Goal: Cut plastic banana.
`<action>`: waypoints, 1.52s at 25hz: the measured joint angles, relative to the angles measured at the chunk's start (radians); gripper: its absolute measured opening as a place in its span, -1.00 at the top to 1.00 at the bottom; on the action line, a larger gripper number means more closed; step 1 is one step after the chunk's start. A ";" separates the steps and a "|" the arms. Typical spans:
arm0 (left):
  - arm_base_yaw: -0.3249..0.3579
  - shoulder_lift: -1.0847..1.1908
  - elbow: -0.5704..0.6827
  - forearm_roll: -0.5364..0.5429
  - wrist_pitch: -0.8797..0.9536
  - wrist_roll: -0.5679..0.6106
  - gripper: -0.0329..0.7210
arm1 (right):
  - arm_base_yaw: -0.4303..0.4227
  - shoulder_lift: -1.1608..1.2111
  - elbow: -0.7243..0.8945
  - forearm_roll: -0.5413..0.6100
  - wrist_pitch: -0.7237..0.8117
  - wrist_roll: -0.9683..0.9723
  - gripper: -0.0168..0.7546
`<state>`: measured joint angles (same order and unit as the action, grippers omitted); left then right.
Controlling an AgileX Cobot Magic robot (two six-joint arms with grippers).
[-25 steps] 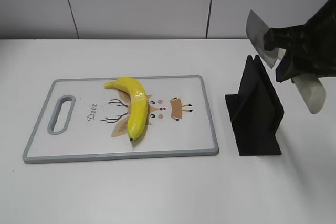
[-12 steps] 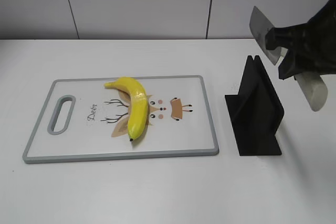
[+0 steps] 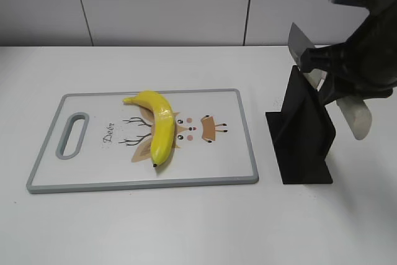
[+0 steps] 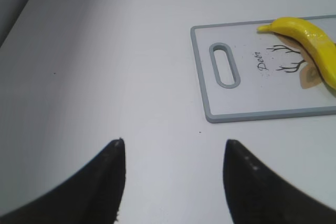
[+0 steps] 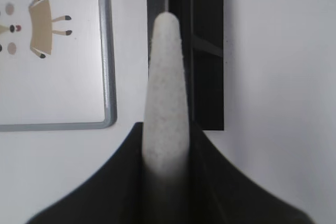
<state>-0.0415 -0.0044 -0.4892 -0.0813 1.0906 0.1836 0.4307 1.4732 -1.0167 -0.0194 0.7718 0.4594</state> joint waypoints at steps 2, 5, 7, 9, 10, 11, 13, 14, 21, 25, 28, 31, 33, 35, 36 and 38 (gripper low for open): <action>0.000 0.000 0.000 -0.001 0.000 0.000 -0.55 | 0.000 0.021 0.000 -0.001 0.005 -0.006 0.53; 0.000 0.000 0.000 -0.002 0.000 0.000 -0.55 | 0.000 0.045 0.000 -0.001 0.039 -0.009 0.53; 0.000 0.000 0.000 -0.003 0.000 0.000 -0.55 | 0.000 0.053 0.000 -0.001 0.056 -0.011 0.53; 0.000 0.000 0.000 -0.003 0.000 0.000 -0.55 | 0.000 0.062 0.000 0.000 0.063 -0.012 0.53; 0.000 0.000 0.000 -0.003 0.000 0.000 -0.55 | 0.000 0.063 0.000 0.001 0.066 -0.012 0.53; 0.000 0.000 0.000 -0.003 0.000 0.000 -0.55 | 0.000 0.063 0.000 0.002 0.066 -0.012 0.53; 0.000 0.000 0.000 -0.003 0.000 0.000 -0.55 | 0.000 0.063 0.000 0.003 0.066 -0.013 0.53; 0.000 0.000 0.000 -0.003 0.000 0.000 -0.55 | 0.000 0.063 0.000 0.004 0.066 -0.013 0.53; 0.000 0.000 0.000 -0.003 0.000 0.000 -0.55 | 0.000 0.063 0.000 0.019 0.064 -0.029 -0.05; 0.000 0.000 0.000 -0.003 0.000 0.000 -0.55 | 0.000 0.062 0.000 0.049 0.063 -0.057 -0.52; 0.000 0.000 0.000 -0.003 0.000 0.000 -0.55 | 0.000 0.039 0.000 0.049 0.059 -0.075 -0.66; 0.000 0.000 0.000 -0.002 0.000 0.000 -0.55 | 0.000 -0.017 0.000 0.049 0.058 -0.119 -0.69; 0.000 0.000 0.000 -0.002 0.000 0.000 -0.55 | 0.000 -0.074 0.000 0.049 0.077 -0.161 -0.69; 0.000 0.000 0.000 -0.002 0.000 0.000 -0.55 | 0.000 -0.133 0.000 0.049 0.116 -0.220 -0.69; 0.000 0.000 0.000 -0.002 0.000 0.000 -0.55 | 0.000 -0.165 0.000 0.048 0.136 -0.247 -0.69; 0.000 0.000 0.000 -0.002 0.000 0.000 -0.55 | 0.000 -0.227 0.001 0.049 0.178 -0.304 -0.69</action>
<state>-0.0415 -0.0044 -0.4892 -0.0833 1.0904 0.1836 0.4307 1.2466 -1.0157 0.0297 0.9498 0.1550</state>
